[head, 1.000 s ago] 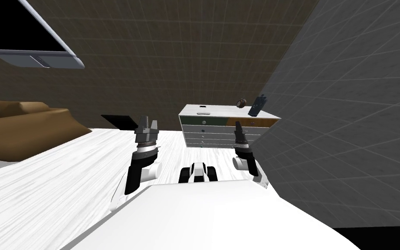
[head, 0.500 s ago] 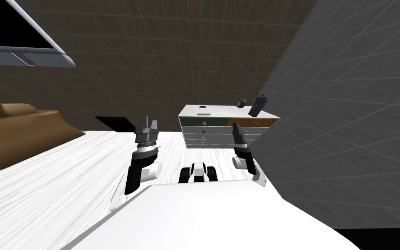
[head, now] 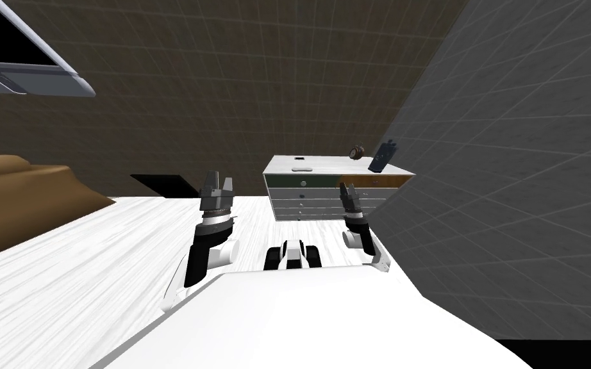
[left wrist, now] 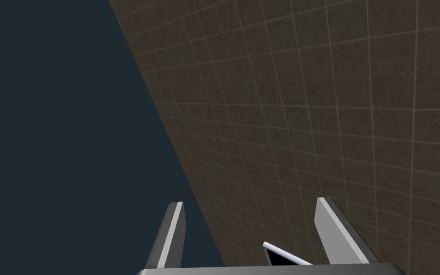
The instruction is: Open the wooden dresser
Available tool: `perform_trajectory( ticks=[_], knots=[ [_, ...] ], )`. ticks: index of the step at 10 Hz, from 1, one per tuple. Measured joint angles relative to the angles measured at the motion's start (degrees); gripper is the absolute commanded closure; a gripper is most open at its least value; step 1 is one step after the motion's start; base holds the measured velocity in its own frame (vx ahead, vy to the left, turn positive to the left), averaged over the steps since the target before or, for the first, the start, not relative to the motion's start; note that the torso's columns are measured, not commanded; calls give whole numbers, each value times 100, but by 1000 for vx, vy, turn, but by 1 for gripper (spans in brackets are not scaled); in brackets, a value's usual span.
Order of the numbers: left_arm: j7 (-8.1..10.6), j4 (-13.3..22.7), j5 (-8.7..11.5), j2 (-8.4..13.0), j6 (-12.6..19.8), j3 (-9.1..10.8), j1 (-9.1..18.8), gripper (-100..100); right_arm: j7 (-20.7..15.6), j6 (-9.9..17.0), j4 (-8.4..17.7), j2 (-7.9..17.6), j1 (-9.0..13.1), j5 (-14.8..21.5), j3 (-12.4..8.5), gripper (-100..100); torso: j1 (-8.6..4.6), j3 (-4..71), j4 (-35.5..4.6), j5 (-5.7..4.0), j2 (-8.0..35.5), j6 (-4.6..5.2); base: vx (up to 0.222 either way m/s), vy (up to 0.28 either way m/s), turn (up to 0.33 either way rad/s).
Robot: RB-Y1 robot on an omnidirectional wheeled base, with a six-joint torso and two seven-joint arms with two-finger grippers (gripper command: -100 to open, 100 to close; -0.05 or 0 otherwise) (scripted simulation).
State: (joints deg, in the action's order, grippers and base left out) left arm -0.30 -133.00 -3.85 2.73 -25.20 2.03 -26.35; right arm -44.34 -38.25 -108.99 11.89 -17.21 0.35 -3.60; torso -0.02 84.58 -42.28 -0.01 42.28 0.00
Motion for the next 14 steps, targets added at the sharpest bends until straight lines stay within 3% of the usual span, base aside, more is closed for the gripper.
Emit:
perform_trajectory(
  ticks=[14],
  knots=[
    [0,0,0,0,0,0,0,0,-1986,-567,1094,44,369,386,-108,-100,-1,-2,-1,-1,1,2,52,47,-44]
  ],
)
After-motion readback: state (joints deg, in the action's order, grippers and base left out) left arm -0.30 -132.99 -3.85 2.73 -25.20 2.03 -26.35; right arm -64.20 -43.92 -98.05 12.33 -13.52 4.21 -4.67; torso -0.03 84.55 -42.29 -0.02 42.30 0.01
